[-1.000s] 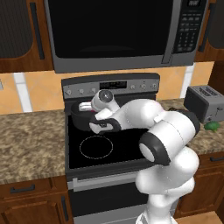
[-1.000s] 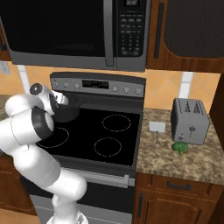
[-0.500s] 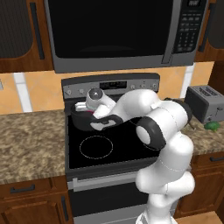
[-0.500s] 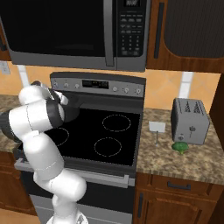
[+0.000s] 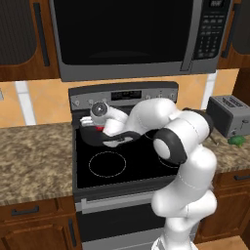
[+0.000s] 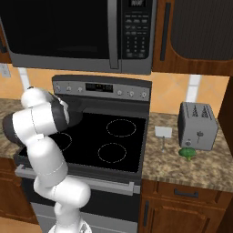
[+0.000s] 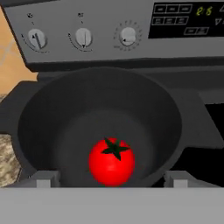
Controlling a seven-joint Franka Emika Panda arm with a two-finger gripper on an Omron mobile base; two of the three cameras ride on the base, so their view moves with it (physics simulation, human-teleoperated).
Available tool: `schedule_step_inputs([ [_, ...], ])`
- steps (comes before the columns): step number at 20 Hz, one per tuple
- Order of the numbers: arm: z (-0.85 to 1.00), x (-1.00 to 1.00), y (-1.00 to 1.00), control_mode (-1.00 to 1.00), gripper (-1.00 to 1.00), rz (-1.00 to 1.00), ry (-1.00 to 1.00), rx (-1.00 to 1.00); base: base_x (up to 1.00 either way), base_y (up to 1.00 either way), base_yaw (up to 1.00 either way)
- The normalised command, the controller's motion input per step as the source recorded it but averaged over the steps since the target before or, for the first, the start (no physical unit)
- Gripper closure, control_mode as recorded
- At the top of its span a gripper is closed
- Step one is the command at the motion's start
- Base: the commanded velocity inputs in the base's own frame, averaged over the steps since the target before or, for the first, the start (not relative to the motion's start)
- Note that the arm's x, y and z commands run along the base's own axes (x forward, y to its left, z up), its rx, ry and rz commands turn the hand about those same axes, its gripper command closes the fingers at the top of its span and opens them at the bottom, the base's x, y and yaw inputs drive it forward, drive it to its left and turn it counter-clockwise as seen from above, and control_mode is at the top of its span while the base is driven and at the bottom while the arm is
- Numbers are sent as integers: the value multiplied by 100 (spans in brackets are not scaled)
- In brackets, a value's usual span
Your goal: Put the tomato and broccoli in the pot. Retrieve the spatula and lightly stir the vegetables in the pot.
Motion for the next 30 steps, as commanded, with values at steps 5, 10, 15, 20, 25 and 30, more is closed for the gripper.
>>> schedule_step_inputs([
  [5,71,-9,0,-100,-100,-4,-4,0,0,0,0],
  [10,84,-88,-5,-100,-100,0,-8,0,0,0,0],
  [15,75,-100,-62,-100,-100,0,-1,6,0,0,0],
  [20,67,-81,-99,-100,-100,-6,8,16,0,0,0],
  [25,11,-69,-100,-100,-100,-18,16,19,0,0,0],
  [30,0,-72,-100,-100,-100,-23,7,20,0,0,0],
])
